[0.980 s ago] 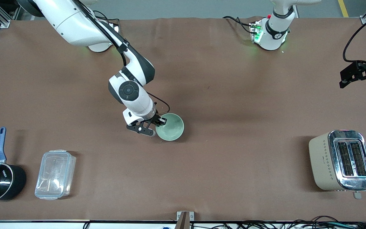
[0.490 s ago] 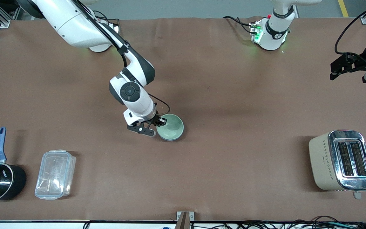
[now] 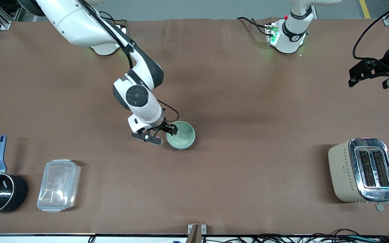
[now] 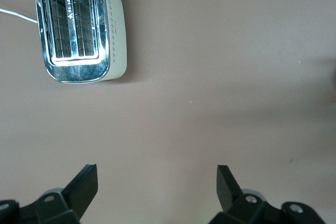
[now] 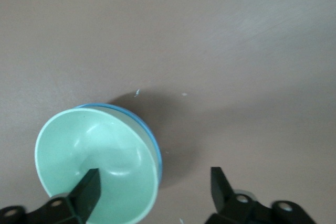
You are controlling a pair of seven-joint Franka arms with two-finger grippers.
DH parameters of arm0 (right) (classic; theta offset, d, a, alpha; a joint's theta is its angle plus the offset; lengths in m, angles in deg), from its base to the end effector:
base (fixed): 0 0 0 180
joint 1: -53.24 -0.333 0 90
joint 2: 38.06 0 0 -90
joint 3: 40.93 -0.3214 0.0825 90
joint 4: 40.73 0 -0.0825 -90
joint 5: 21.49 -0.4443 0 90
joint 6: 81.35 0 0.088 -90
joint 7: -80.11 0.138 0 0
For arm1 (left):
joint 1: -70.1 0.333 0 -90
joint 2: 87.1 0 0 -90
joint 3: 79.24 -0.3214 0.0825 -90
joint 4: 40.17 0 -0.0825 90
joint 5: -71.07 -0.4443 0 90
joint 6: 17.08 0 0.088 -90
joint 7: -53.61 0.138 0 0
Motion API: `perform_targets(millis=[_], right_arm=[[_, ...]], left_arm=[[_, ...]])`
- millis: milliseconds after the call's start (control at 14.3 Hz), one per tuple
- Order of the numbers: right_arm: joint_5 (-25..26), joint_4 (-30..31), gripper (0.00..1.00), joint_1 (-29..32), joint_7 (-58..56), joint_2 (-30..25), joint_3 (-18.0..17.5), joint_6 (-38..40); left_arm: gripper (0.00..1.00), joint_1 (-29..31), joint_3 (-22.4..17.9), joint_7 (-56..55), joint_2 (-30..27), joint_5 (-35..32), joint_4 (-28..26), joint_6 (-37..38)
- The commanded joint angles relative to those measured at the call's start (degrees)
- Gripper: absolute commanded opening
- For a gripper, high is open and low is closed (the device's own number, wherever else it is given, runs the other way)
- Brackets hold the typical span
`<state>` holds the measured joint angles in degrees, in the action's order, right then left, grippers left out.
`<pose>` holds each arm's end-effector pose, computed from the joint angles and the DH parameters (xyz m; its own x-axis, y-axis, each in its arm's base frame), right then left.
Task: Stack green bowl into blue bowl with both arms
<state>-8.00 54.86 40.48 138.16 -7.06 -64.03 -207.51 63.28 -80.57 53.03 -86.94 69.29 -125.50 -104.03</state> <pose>0.6151 0.3993 0.2553 0.9529 -0.3030 0.0156 -0.3022 -0.9524 -0.0406 0.6089 -0.0541 0.6357 0.9961 -0.0839 0.0258 -0.0831 -0.9961 -0.0308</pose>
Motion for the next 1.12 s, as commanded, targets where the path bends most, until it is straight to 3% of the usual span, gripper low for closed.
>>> perform_targets(millis=[0, 140, 350, 560, 770, 1050], right_arm=[[4.2, 2.1, 1.00, 3.6, 1.0, -11.8, -0.6, 8.8], [4.5, 2.1, 1.00, 6.3, -3.0, -17.1, 0.5, 11.5], [2.7, 2.0, 1.00, 6.8, -22.5, -23.7, 8.4, 17.9], [-6.3, 2.0, 1.00, 6.8, -38.7, -29.8, 17.5, 23.8], [-7.6, 1.4, 1.00, 6.8, -51.2, -33.2, 23.8, 30.1], [-13.0, -3.2, 1.00, 6.8, -54.6, -34.3, 28.0, 33.8]], left_arm=[[1.00, 0.3, 0.0, -1.4, -0.4, 1.1, -1.0, -1.3], [1.00, 0.6, -0.2, -1.5, -0.4, 1.1, -1.0, -1.3], [1.00, 0.6, -0.2, -2.1, -0.7, 1.1, -1.1, -1.3], [1.00, 0.4, -0.1, -1.9, -0.9, 1.1, -1.2, -1.3], [1.00, 0.1, 0.0, -1.8, -1.6, 1.0, -2.7, -1.6], [1.00, 0.6, 2.2, -2.1, -1.9, 1.0, -3.2, -1.8]])
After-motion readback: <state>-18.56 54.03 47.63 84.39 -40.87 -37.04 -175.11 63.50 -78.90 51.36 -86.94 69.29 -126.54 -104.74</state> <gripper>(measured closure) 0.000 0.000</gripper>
